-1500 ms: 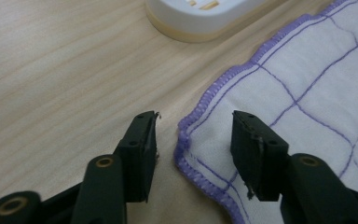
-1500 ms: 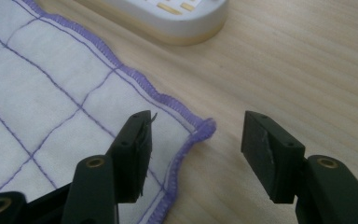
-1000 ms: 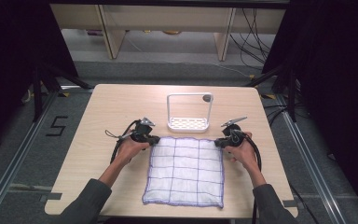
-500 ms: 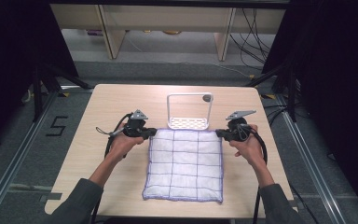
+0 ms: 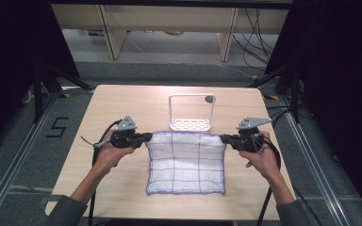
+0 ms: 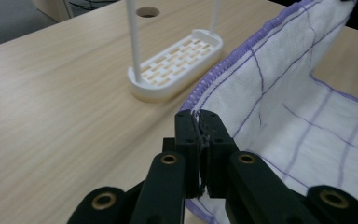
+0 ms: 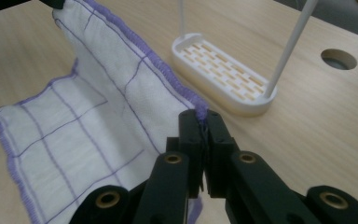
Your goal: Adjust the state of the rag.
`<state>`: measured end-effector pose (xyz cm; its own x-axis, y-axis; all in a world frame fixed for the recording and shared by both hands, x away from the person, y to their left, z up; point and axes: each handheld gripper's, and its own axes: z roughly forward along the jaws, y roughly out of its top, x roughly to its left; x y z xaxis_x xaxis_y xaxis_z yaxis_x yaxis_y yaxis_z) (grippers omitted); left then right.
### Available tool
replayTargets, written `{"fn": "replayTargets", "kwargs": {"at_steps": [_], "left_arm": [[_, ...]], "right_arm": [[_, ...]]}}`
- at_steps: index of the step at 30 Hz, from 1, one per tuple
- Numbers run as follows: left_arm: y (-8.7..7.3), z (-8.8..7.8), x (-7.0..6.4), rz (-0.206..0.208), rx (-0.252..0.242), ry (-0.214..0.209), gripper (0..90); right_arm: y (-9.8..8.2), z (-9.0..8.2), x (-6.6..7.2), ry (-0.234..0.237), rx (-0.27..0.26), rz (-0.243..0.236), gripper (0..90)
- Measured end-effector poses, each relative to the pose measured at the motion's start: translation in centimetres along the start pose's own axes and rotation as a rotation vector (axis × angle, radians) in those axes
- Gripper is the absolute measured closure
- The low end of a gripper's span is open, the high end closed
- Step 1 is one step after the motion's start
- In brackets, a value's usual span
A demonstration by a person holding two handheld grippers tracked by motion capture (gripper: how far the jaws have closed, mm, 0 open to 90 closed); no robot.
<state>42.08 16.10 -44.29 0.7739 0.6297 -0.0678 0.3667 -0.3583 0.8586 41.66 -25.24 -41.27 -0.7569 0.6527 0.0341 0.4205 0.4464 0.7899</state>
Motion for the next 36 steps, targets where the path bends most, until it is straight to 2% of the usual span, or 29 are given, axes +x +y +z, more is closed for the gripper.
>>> {"fn": "replayTargets", "kwargs": {"at_steps": [3,5,6,9,10,12,14,16,19,20,21,22,23,25,28,29,30,31,32,33,34,35,36], "left_arm": [[-1.4,-1.0,-1.9,0.026,-0.007,-0.019,86.4],[-2.2,-1.4,-2.8,0.058,0.003,-0.012,86.4],[-2.7,-1.6,-3.2,0.060,0.008,-0.015,86.5],[-4.3,-2.0,-4.1,0.063,0.013,-0.040,86.4],[-4.8,-2.1,-4.4,0.070,0.025,-0.047,86.2],[-5.3,-2.1,-4.7,0.067,0.037,-0.034,86.2],[-5.8,-2.2,-5.0,0.074,0.037,-0.040,86.3],[-6.1,-2.4,-5.5,0.061,0.021,-0.045,86.4],[-6.4,-2.7,-6.1,0.072,0.026,-0.037,86.3],[-6.6,-2.8,-6.3,0.077,0.037,-0.036,86.3],[-6.9,-2.7,-6.4,0.075,0.028,-0.040,86.3],[-7.1,-2.7,-6.6,0.075,0.037,-0.044,86.4],[-7.4,-2.7,-6.8,0.074,0.054,-0.053,86.4],[-7.9,-2.7,-6.9,0.088,0.072,-0.050,86.1],[-8.6,-2.5,-7.3,0.080,0.092,-0.057,86.0],[-8.8,-2.5,-7.2,0.098,0.097,-0.061,86.0],[-9.0,-2.5,-7.5,0.089,0.090,-0.076,86.0],[-9.2,-2.6,-7.6,0.100,0.095,-0.079,85.9],[-9.4,-2.6,-7.9,0.089,0.110,-0.107,85.4],[-9.5,-2.7,-8.0,0.103,0.142,-0.107,81.5],[-9.6,-2.7,-8.1,0.095,0.146,-0.118,75.8],[-9.8,-2.7,-8.3,0.057,0.135,-0.123,70.3],[-9.6,-2.9,-8.2,0.060,0.139,-0.129,63.4]], "right_arm": [[-1.4,-0.6,1.1,0.018,0.005,0.001,88.0],[-2.2,-0.8,1.6,0.029,0.004,-0.021,88.1],[-2.7,-0.8,1.9,0.045,0.015,-0.008,88.0],[-4.0,-1.0,2.8,0.059,0.012,-0.015,88.0],[-4.3,-1.1,2.9,0.059,0.009,-0.033,88.0],[-5.0,-1.1,3.4,0.065,0.003,-0.030,88.0],[-5.7,-1.0,4.0,0.071,0.019,-0.004,88.0],[-6.2,-1.0,4.3,0.074,0.025,-0.030,88.0],[-6.6,-1.2,4.8,0.080,0.021,-0.034,88.0],[-6.9,-1.3,4.9,0.067,0.019,-0.038,88.0],[-7.2,-1.3,5.2,0.070,0.030,-0.030,87.9],[-7.5,-1.2,5.3,0.080,0.040,-0.032,87.9],[-7.8,-1.2,5.5,0.067,0.053,-0.034,87.7],[-8.5,-1.1,5.8,0.072,0.068,-0.031,87.4],[-9.4,-1.2,6.2,0.077,0.091,-0.038,84.7],[-9.6,-1.3,6.4,0.068,0.095,-0.032,83.1],[-9.8,-1.4,6.5,0.075,0.099,-0.034,79.8],[-10.0,-1.5,6.7,0.084,0.105,-0.029,76.8],[-10.2,-1.7,6.8,0.089,0.106,-0.030,75.4],[-10.5,-2.0,6.8,0.075,0.103,-0.018,72.7],[-10.6,-2.2,6.9,0.072,0.103,-0.005,69.1],[-10.6,-2.4,6.9,0.074,0.101,0.000,65.8],[-10.6,-2.6,6.8,0.067,0.088,0.015,61.0]]}}
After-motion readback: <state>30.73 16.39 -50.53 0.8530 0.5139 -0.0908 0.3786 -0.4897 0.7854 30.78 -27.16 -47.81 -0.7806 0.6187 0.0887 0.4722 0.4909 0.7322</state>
